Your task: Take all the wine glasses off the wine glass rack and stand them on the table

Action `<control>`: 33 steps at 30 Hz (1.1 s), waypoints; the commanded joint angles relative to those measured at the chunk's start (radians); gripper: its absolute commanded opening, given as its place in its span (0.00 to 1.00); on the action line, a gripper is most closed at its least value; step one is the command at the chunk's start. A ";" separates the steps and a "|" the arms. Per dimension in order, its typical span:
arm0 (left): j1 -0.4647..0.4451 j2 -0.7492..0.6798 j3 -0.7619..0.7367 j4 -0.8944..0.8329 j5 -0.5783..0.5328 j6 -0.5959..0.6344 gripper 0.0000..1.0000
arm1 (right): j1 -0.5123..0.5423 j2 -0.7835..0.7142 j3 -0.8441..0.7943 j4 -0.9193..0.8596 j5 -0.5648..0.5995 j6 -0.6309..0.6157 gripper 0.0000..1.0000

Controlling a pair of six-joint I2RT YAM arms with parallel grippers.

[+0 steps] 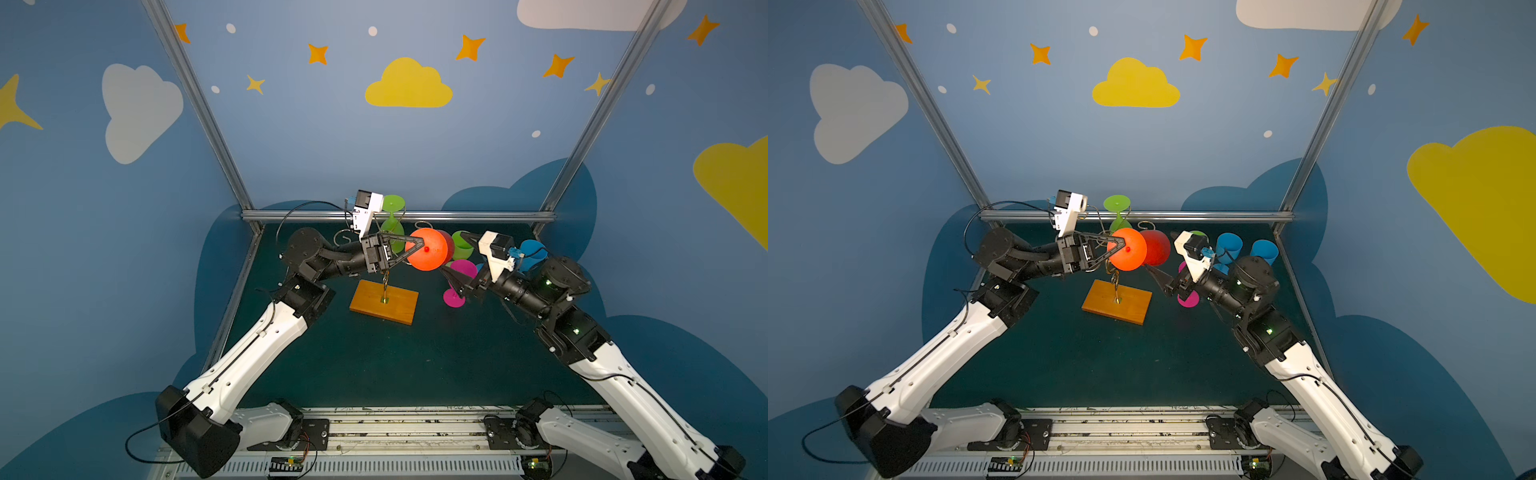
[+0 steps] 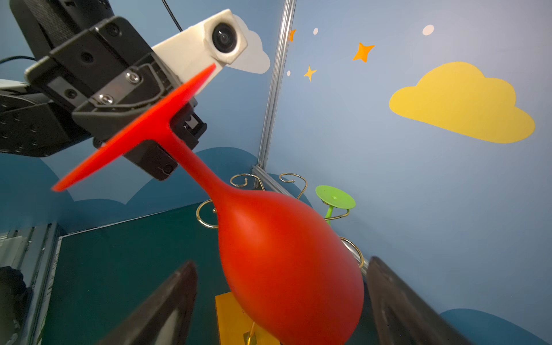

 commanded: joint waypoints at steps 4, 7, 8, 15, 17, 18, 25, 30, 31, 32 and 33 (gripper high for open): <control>0.006 0.003 0.033 0.070 0.018 -0.056 0.03 | 0.008 0.074 0.055 0.058 -0.031 -0.024 0.88; 0.006 0.006 0.033 0.096 0.026 -0.086 0.03 | 0.010 0.110 0.063 0.058 -0.048 -0.019 0.88; 0.006 0.007 0.034 0.101 0.028 -0.093 0.03 | 0.011 0.118 0.065 0.060 -0.049 -0.016 0.88; 0.006 0.015 0.044 0.120 0.042 -0.121 0.03 | 0.018 0.123 0.043 0.074 -0.022 0.012 0.87; 0.006 0.016 0.045 0.121 0.042 -0.121 0.03 | 0.018 0.117 0.040 0.066 -0.013 0.018 0.82; 0.007 0.016 0.046 0.122 0.042 -0.122 0.03 | 0.019 0.115 0.039 0.060 -0.009 0.022 0.79; 0.011 0.015 0.045 0.116 0.039 -0.108 0.07 | 0.019 0.078 0.026 0.010 0.007 0.055 0.53; 0.015 0.012 0.048 0.112 0.031 -0.095 0.03 | 0.019 0.040 0.015 -0.029 -0.004 0.080 0.56; 0.016 0.013 0.052 0.114 0.035 -0.098 0.03 | 0.019 0.034 0.012 -0.034 -0.003 0.079 0.66; 0.016 0.015 0.057 0.115 0.040 -0.102 0.03 | 0.020 0.029 0.009 -0.040 0.000 0.078 0.78; 0.015 0.015 0.059 0.117 0.043 -0.107 0.03 | 0.020 0.027 0.007 -0.045 0.006 0.074 0.84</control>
